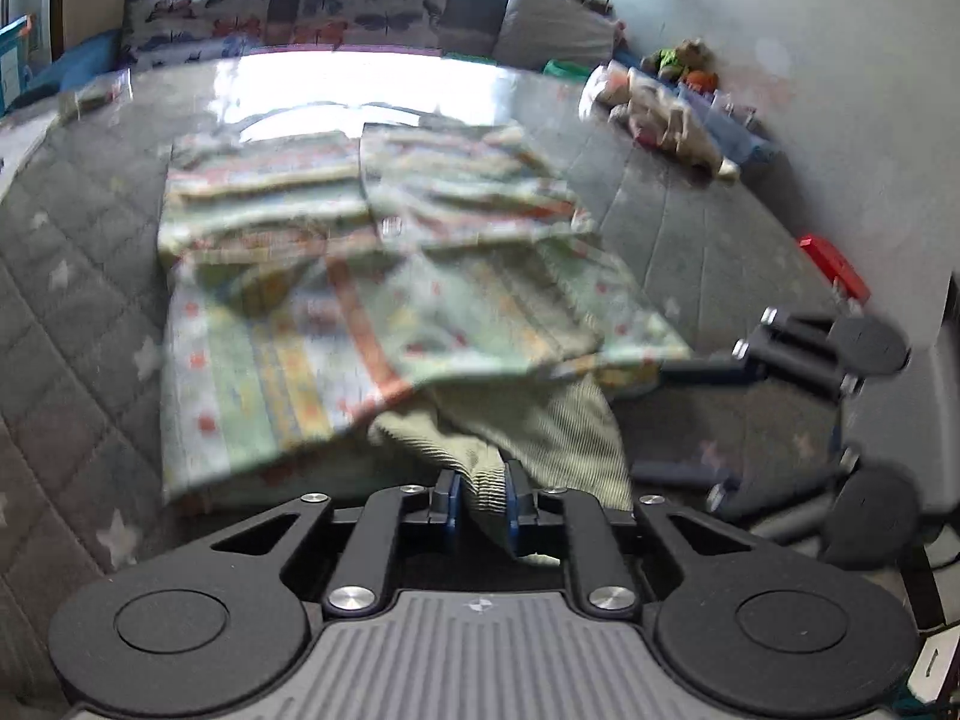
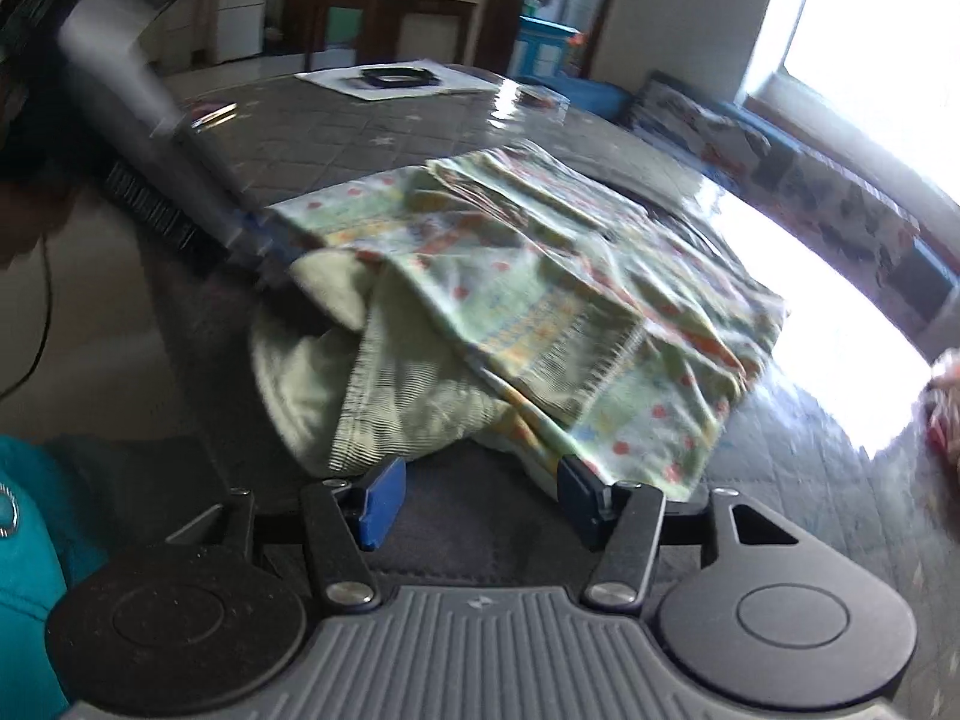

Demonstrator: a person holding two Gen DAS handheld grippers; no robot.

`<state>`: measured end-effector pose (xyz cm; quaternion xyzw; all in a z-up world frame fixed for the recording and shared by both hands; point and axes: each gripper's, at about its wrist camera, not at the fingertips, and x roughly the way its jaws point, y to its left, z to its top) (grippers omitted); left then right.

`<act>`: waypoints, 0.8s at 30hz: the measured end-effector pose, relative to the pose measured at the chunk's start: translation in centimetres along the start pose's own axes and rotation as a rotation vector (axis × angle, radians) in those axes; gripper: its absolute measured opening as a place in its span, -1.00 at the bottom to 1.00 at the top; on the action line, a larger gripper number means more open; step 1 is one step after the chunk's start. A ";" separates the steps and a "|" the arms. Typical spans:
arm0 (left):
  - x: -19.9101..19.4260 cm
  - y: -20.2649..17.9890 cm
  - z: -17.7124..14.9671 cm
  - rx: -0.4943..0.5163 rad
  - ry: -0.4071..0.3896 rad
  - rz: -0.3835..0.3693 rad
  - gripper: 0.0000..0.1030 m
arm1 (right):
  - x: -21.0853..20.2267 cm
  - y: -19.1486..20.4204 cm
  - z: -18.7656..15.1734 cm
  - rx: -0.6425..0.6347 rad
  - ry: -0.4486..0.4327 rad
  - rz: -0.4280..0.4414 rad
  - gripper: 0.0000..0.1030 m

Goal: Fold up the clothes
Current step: 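Grasp the shirt side panel with the right gripper and fold it over, then grasp the shirt hem with the left gripper and lift it up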

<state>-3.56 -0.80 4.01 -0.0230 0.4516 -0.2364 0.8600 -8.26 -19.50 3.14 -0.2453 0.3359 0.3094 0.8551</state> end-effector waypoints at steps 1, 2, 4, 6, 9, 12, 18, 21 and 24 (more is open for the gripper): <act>-0.2 0.0 0.5 -0.001 -0.012 -0.005 -0.71 | 0.1 0.2 0.1 -0.017 -0.007 -0.002 0.12; -0.4 0.1 1.0 -0.003 -0.024 -0.011 -0.71 | 0.1 0.3 0.1 -0.024 -0.011 -0.002 0.12; -0.6 0.3 1.9 -0.013 -0.035 -0.029 -0.71 | 0.4 0.7 0.2 -0.044 -0.027 0.009 0.12; -0.5 0.5 2.8 -0.029 -0.038 -0.040 -0.72 | 0.7 1.0 0.3 -0.058 -0.034 0.016 0.13; -0.2 1.0 4.0 -0.054 -0.038 -0.058 -0.72 | 1.1 1.4 0.5 -0.082 -0.051 0.014 0.13; 0.1 1.5 4.7 -0.072 -0.034 -0.075 -0.72 | 1.1 1.9 0.9 -0.110 -0.095 -0.018 0.13; 0.2 2.1 4.1 -0.048 -0.036 -0.086 -0.66 | 1.5 0.9 2.4 -0.024 -0.125 0.013 -0.63; -0.6 2.5 2.8 0.004 -0.063 -0.083 -0.57 | 1.5 -0.6 3.0 0.062 -0.135 0.021 -0.80; -1.9 3.0 1.1 0.062 -0.106 -0.060 -0.33 | 1.1 -2.0 3.5 0.131 -0.153 0.030 -0.83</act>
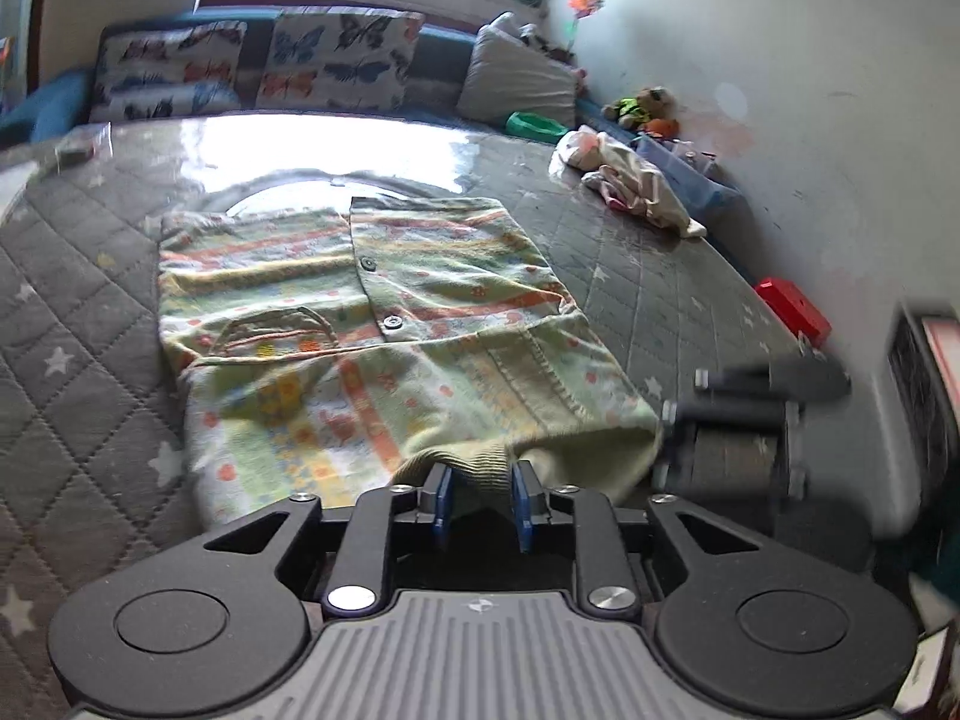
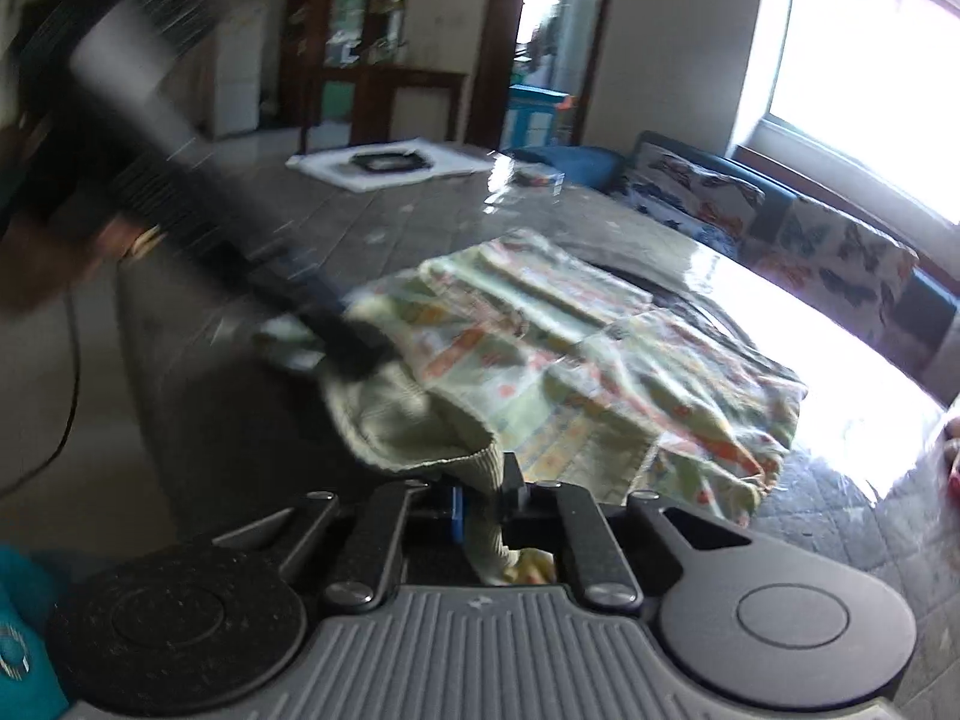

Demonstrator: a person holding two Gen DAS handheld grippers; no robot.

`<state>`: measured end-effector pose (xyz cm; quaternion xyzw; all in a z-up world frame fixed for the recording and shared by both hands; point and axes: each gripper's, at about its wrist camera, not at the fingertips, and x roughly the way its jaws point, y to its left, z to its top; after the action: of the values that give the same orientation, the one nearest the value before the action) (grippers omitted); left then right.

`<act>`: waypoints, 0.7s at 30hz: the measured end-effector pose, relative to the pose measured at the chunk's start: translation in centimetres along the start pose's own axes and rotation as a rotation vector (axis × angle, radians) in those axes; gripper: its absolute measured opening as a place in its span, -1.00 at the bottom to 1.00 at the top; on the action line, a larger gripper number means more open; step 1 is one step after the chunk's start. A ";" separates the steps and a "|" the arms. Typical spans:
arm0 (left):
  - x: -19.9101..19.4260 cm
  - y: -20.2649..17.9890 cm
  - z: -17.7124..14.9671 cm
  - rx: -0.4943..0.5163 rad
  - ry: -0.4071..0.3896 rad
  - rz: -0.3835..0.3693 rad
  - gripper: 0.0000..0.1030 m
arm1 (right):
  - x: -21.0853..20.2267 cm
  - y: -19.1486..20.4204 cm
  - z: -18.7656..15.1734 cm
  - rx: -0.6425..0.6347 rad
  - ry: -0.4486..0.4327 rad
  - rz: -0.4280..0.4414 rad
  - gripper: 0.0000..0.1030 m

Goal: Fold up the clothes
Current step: 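Grasp the shirt hem with the left gripper and lift it up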

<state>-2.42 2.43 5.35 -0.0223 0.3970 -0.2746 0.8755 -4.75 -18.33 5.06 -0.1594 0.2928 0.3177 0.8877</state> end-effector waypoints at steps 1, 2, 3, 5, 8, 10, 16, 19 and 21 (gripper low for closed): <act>-0.5 0.1 -0.5 0.021 -0.019 0.021 -0.17 | -0.1 -0.2 0.2 0.012 -0.005 0.002 -0.83; -1.0 0.2 -1.0 0.047 -0.041 0.047 -0.09 | -0.2 -0.5 0.3 0.023 -0.010 0.005 -0.83; -1.4 0.2 -1.4 0.073 -0.059 0.074 -0.08 | -0.3 -0.6 0.4 0.031 -0.013 0.005 -0.83; -2.0 0.2 -2.2 0.126 -0.088 0.113 0.01 | -0.4 -0.9 0.6 0.045 -0.017 0.006 -0.84; -1.9 -0.2 -3.1 0.227 -0.115 0.173 0.06 | -0.3 -1.4 0.9 0.071 -0.019 0.007 -0.84; -1.3 -0.5 -3.6 0.295 -0.124 0.207 0.06 | -0.2 -1.8 1.2 0.096 -0.019 0.006 -0.84; 1.0 -0.7 -4.5 0.442 -0.121 0.272 0.06 | -0.4 -2.2 1.7 0.121 -0.030 -0.004 -0.85; 2.2 -0.8 -5.2 0.519 -0.116 0.324 0.04 | -0.4 -2.4 1.9 0.136 -0.037 -0.006 -0.86; 2.8 -0.9 -5.7 0.569 -0.118 0.358 -0.21 | -0.4 -2.5 2.0 0.138 -0.039 -0.008 -0.86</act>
<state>-5.39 1.26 -0.18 0.2773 0.2508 -0.2146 0.9023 -2.50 -19.43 7.08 -0.0926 0.2960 0.2962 0.9034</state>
